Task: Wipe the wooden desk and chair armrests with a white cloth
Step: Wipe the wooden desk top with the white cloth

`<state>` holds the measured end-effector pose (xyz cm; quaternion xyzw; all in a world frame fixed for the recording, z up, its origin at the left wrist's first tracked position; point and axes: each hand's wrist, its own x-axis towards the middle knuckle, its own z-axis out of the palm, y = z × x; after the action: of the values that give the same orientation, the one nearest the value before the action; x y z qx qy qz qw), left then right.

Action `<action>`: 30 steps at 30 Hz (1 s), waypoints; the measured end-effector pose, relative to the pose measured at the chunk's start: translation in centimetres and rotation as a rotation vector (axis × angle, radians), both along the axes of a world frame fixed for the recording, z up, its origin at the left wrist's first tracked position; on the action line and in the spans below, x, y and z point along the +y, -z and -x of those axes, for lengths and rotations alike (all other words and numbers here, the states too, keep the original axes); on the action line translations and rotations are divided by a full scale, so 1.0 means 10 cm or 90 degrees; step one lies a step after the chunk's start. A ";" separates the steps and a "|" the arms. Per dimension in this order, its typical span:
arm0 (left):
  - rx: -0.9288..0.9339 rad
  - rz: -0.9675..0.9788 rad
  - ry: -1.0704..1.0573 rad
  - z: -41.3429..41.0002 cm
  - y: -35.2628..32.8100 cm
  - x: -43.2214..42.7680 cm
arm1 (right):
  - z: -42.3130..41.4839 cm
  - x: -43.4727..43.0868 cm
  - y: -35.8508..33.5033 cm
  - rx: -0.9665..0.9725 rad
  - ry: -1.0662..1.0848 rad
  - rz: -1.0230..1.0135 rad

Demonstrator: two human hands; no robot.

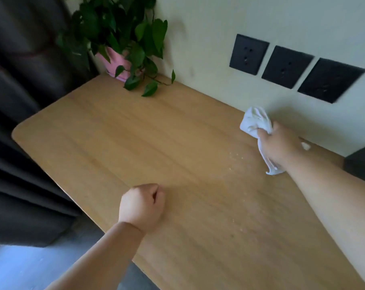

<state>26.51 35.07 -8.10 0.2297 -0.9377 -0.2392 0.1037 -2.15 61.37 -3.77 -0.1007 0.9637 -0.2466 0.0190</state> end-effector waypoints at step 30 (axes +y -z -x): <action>-0.074 0.192 0.072 0.09 0.09 0.09 | -0.65 0.33 -0.37 0.002 0.135 0.054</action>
<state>25.62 35.95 -9.01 0.1719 -0.9788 -0.0873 0.0691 4.36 64.65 -0.10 0.0011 0.9576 -0.2879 -0.0128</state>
